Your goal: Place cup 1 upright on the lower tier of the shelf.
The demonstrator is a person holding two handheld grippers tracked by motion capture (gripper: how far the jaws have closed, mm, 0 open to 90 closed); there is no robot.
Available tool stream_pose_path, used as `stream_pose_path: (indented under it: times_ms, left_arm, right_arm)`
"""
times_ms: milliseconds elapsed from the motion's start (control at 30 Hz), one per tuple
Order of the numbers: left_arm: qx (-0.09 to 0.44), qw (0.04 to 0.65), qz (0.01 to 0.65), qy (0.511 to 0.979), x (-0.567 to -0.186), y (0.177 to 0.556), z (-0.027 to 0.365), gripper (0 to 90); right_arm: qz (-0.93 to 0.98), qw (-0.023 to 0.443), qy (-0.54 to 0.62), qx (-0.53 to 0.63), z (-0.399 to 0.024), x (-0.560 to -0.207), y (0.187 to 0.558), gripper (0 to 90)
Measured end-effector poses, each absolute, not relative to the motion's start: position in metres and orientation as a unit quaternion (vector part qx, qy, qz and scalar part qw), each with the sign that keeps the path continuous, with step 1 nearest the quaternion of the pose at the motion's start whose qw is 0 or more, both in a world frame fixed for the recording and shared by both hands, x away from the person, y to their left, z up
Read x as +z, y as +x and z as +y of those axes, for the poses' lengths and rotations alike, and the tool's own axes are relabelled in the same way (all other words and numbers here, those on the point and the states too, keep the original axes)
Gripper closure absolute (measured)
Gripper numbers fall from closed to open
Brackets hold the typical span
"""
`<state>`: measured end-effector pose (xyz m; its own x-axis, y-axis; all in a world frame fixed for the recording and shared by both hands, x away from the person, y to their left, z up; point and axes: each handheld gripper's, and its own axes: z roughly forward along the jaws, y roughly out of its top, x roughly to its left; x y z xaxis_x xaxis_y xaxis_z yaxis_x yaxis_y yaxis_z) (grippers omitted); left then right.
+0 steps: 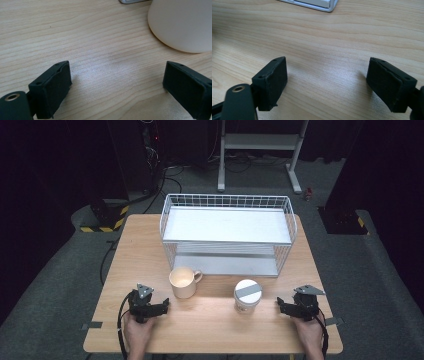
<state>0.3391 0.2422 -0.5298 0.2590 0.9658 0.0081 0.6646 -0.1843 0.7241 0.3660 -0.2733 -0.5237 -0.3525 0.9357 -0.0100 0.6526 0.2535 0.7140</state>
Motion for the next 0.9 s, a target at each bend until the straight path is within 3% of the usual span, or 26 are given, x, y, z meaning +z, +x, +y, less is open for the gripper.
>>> stream_pose_path:
  times_ms: [567,900]
  left_arm:
    - [0.243,0.310,0.558,0.730,-0.530,0.339,0.242,8.5]
    - [0.243,0.311,0.559,0.729,-0.530,0.339,0.242,9.4]
  right_arm:
    - [0.749,0.224,0.510,0.358,-0.273,-0.517,0.347,23.9]
    - [0.765,0.216,0.479,0.372,-0.259,-0.517,0.336,23.2]
